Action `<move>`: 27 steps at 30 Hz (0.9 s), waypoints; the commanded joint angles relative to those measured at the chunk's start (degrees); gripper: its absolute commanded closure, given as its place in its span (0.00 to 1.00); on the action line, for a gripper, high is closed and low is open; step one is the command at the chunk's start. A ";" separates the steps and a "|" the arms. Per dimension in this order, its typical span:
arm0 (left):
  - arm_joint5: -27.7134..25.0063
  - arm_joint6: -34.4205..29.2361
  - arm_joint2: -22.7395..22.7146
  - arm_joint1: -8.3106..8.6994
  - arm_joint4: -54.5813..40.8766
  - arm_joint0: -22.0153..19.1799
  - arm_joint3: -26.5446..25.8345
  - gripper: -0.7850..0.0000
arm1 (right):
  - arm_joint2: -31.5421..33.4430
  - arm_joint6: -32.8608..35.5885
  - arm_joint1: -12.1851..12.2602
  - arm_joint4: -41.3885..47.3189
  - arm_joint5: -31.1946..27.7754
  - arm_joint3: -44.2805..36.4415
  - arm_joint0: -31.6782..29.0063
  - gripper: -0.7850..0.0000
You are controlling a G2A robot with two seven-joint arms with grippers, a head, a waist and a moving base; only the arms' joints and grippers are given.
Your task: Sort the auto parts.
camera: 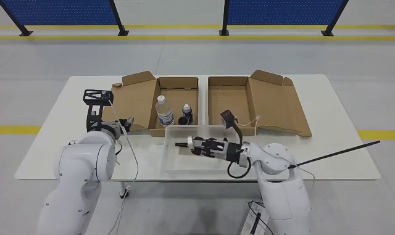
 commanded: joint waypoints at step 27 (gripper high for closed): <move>0.00 0.00 0.00 0.00 0.00 0.00 0.00 0.00 | -2.19 -16.01 4.60 -35.07 15.34 -15.65 3.68 1.00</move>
